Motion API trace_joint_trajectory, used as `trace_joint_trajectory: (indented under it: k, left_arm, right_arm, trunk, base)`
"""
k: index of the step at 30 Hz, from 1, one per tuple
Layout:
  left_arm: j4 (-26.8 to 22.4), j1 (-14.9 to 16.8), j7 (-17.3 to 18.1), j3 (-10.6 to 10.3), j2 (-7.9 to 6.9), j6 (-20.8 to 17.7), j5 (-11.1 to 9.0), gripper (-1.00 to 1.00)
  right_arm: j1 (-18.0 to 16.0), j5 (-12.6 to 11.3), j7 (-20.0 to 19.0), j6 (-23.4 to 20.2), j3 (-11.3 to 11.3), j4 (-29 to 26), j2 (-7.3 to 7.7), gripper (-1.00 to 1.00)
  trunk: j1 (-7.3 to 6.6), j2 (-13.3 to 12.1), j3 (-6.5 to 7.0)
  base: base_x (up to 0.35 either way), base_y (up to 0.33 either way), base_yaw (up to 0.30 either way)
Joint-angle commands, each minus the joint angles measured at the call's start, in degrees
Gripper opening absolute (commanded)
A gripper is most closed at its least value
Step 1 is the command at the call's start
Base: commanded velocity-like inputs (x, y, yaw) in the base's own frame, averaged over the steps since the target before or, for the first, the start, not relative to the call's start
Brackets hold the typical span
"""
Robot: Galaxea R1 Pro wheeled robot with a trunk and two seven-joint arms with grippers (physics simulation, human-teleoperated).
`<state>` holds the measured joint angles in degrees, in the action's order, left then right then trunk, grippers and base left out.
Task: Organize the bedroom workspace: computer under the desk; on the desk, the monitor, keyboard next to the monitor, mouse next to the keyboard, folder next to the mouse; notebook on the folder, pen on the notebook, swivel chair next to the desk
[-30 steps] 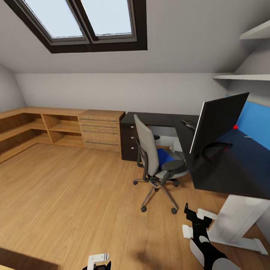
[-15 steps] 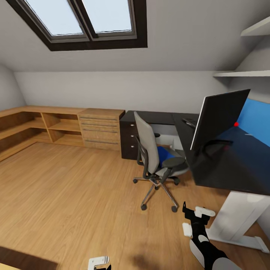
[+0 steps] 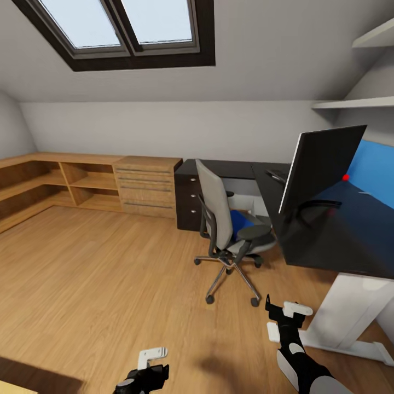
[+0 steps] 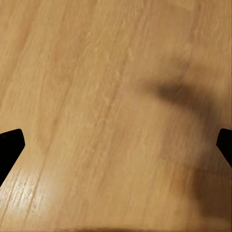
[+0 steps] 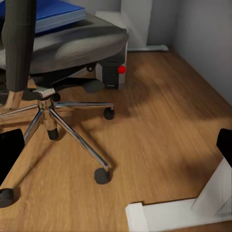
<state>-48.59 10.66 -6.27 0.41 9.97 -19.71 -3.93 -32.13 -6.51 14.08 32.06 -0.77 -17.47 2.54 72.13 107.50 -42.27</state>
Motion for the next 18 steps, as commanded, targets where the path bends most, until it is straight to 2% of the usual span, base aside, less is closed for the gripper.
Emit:
trace_joint_trajectory:
  k: [1,5,8,12,13,14,18]
  left_arm:
    - [-0.35,0.13,-0.30,0.04,0.03,-0.92,-0.43,1.00]
    - [-0.47,0.40,-0.40,0.01,0.03,-2.17,-0.49,1.00]
    - [0.80,0.49,-0.37,-0.40,0.03,-1.54,-0.43,1.00]
    - [4.78,0.56,-0.29,-1.40,-0.30,4.72,-0.35,1.00]
    - [6.22,0.57,-0.25,-1.63,-0.63,8.15,-0.33,1.00]
    - [6.77,0.57,-0.23,-1.72,-0.78,9.79,-0.31,1.00]
    - [8.23,0.58,-0.18,-2.26,-1.12,14.63,-0.20,1.00]
  right_arm:
    - [-0.04,-0.52,-0.24,0.27,-0.11,0.04,0.01,1.00]
    - [-0.04,-0.52,-0.47,0.24,-0.11,0.01,0.01,1.00]
    - [-0.04,-0.52,-0.55,0.22,-0.11,0.03,0.01,1.00]
    - [-0.04,-0.52,-0.61,0.15,-0.11,0.04,-0.01,1.00]
    - [-0.04,-0.52,-0.62,0.14,-0.11,0.05,-0.03,1.00]
    - [-0.04,-0.52,-0.62,0.13,-0.11,0.05,-0.04,1.00]
    - [-0.04,-0.52,-0.63,0.12,-0.11,0.06,-0.07,1.00]
  trunk:
    - [0.22,0.44,-0.24]
    - [1.10,2.05,-0.96]
    - [1.76,3.25,-1.50]
    - [2.64,4.85,-2.21]
    - [2.85,5.25,-2.39]
    - [3.07,5.66,-2.57]
    - [3.95,7.26,-3.29]
  base:
    - [0.000,0.000,0.000]
    - [0.000,0.000,0.000]
    - [0.000,0.000,0.000]
    - [0.000,0.000,0.000]
    - [0.000,0.000,0.000]
    - [0.000,0.000,0.000]
    - [0.000,0.000,0.000]
